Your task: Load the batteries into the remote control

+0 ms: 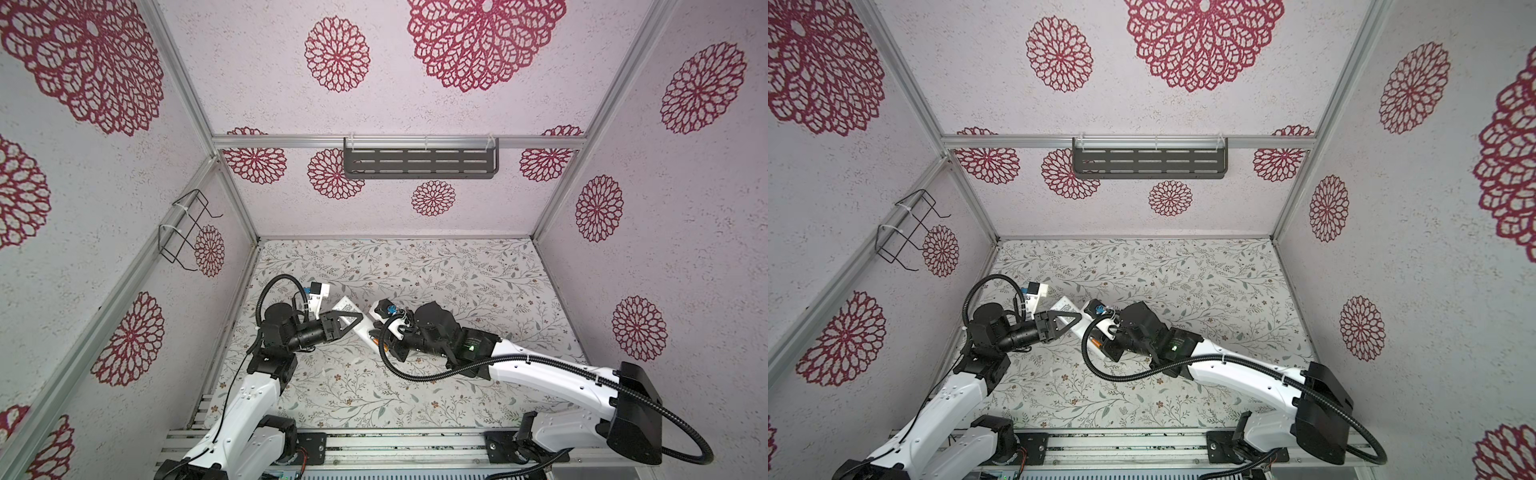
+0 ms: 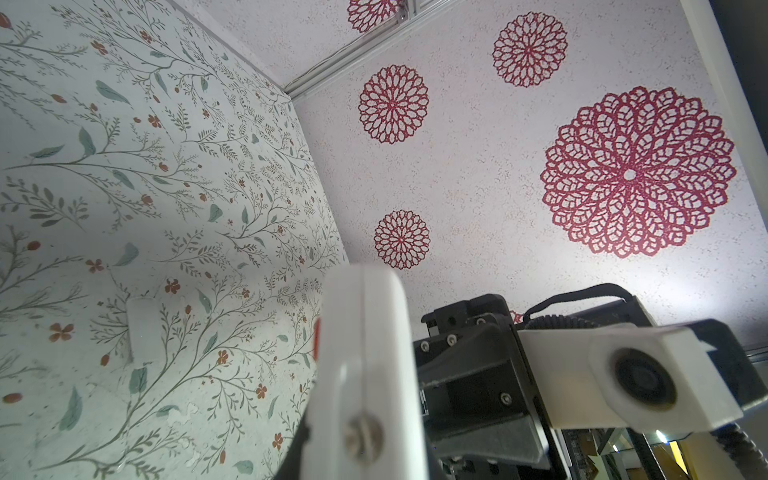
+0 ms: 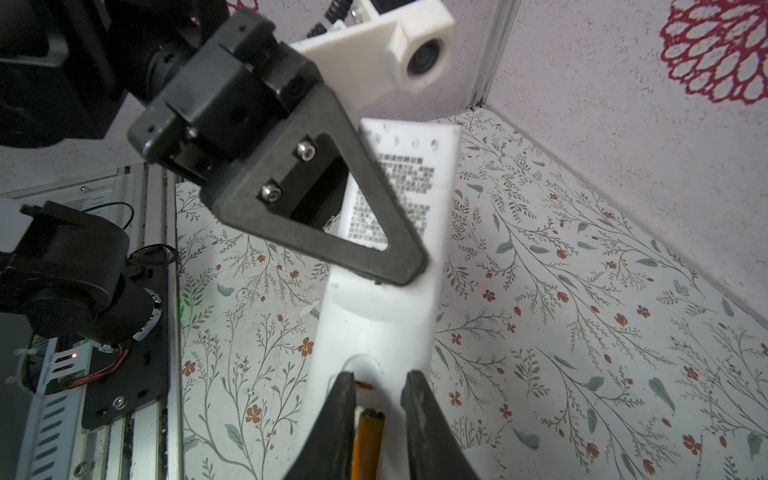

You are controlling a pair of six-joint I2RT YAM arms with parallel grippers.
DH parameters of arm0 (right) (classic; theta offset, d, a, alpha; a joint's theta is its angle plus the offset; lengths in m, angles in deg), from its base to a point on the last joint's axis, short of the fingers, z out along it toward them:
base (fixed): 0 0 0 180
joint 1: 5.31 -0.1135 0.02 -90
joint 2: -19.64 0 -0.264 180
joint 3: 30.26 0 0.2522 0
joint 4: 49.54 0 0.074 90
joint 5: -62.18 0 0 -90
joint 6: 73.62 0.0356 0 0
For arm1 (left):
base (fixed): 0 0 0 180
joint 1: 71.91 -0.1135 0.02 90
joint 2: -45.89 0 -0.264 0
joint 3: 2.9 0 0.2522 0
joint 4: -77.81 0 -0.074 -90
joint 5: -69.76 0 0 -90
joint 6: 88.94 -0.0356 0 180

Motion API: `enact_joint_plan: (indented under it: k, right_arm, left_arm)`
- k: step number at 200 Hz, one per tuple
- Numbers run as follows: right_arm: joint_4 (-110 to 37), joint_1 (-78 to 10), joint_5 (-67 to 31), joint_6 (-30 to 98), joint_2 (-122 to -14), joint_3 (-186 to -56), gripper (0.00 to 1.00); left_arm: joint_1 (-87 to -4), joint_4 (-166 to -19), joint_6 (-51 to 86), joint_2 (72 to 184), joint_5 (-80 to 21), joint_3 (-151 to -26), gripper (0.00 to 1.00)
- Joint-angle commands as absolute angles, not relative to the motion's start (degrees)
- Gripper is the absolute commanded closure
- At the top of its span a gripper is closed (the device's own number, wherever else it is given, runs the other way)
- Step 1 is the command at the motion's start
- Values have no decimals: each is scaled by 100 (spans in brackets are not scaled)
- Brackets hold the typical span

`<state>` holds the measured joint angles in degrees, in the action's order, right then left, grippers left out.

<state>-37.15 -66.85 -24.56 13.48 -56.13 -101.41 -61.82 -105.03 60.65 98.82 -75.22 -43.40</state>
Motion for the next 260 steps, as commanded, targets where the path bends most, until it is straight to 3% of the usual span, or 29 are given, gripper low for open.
enact_joint_plan:
  k: [1, 126, 230, 260]
  right_arm:
    - [-3265, -6692, -2431, 1453, -5279, -10059, 74]
    - [-2745, -6927, -2440, 1612, -5254, -9989, 68]
    - [-2224, -7157, -2953, 1577, -5751, -10304, 73]
    - [-2268, -7175, -3104, 1593, -5803, -10326, 81]
  left_arm:
    - [-6191, -10660, 6030, 9756, -7642, -4522, 100]
    - [-6280, -10140, 5709, 9819, -7443, -4619, 100]
    - [-6344, -9789, 5493, 9705, -7249, -4663, 100]
    - [-6347, -9732, 5478, 9687, -7245, -4663, 100]
